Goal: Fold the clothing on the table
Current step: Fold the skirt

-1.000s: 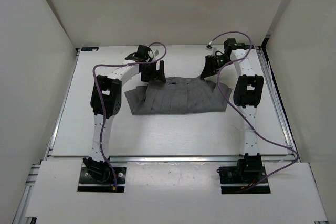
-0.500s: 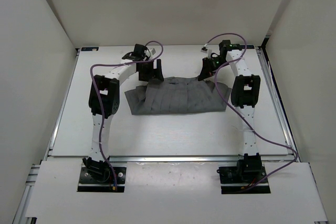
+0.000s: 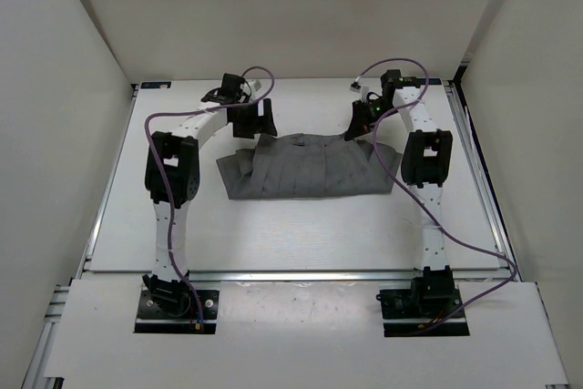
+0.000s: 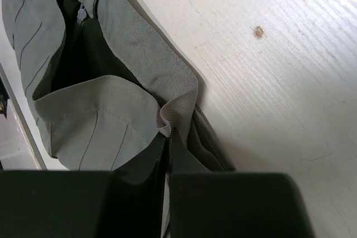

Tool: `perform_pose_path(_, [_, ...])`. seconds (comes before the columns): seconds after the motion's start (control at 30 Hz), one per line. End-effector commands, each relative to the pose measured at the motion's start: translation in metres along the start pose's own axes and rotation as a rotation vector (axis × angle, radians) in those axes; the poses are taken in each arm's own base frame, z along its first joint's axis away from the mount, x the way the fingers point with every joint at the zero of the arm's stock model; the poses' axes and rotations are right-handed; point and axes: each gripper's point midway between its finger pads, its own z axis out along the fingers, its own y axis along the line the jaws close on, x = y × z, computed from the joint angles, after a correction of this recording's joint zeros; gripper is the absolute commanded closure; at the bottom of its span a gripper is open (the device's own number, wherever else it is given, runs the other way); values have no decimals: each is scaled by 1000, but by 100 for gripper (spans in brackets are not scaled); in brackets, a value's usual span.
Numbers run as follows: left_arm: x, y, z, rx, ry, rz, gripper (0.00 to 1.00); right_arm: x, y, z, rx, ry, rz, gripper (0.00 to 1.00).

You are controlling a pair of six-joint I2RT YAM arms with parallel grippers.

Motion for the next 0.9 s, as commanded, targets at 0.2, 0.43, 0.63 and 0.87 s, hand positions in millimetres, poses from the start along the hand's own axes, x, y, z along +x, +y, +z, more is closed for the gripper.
perform_pose_path(0.2, [-3,-27,-17,73,-20,28,34,-1,-8,-3,18,-12,6,99])
perform_pose_path(0.43, [-4,-28,-20,75,-25,23,57,-2,-11,-5,18,-21,1,100])
perform_pose_path(0.63, [-6,-27,-21,87,-25,9,71,-1,-10,-5,16,-18,13,100])
perform_pose_path(0.87, [-15,-36,-27,103,-55,59,1,0,-8,-1,11,-10,7,100])
